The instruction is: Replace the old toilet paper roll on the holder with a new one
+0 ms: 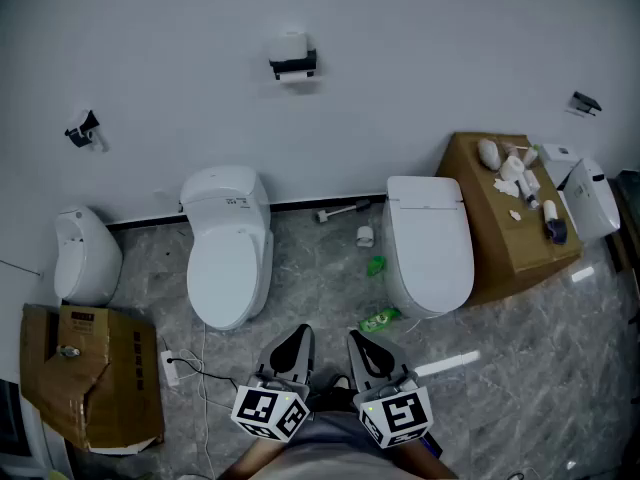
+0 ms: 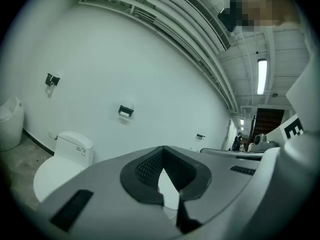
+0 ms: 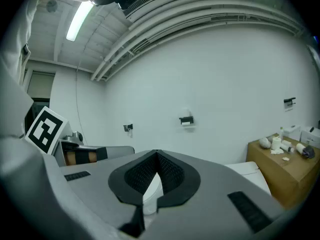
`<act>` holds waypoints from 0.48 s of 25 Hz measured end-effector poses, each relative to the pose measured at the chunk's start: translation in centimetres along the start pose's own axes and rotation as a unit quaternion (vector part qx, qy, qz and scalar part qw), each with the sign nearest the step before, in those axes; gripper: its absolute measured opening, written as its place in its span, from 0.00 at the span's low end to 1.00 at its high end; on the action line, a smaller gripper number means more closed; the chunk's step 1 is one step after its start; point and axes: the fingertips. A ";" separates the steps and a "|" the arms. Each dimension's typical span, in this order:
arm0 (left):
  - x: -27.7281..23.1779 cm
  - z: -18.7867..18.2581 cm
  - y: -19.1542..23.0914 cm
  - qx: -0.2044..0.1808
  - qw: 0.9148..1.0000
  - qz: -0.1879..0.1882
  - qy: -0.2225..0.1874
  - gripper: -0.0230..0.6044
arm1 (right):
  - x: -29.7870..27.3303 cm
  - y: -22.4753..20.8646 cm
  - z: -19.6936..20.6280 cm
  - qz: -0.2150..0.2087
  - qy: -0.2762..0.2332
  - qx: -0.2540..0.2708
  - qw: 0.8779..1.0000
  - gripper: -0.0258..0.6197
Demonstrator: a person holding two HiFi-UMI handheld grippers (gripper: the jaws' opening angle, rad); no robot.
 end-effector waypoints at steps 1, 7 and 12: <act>-0.1 -0.1 0.1 0.000 1.000 -0.002 -0.001 0.04 | -0.1 0.0 0.0 -0.001 0.000 0.003 1.000 0.06; -1.3 -0.6 0.0 -0.014 1.000 -0.005 -0.008 0.04 | -1.0 0.0 -0.2 -0.004 -0.001 0.016 1.000 0.06; -1.9 -1.2 0.2 -0.016 1.000 -0.010 -0.011 0.04 | -1.4 -0.4 -0.6 -0.005 -0.004 0.013 1.000 0.06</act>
Point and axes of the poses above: the fingertips, and each gripper's own axes: x backward along the fingers, y to its left, z out of its underside, and after that the axes turned 6 degrees about y, right-handed
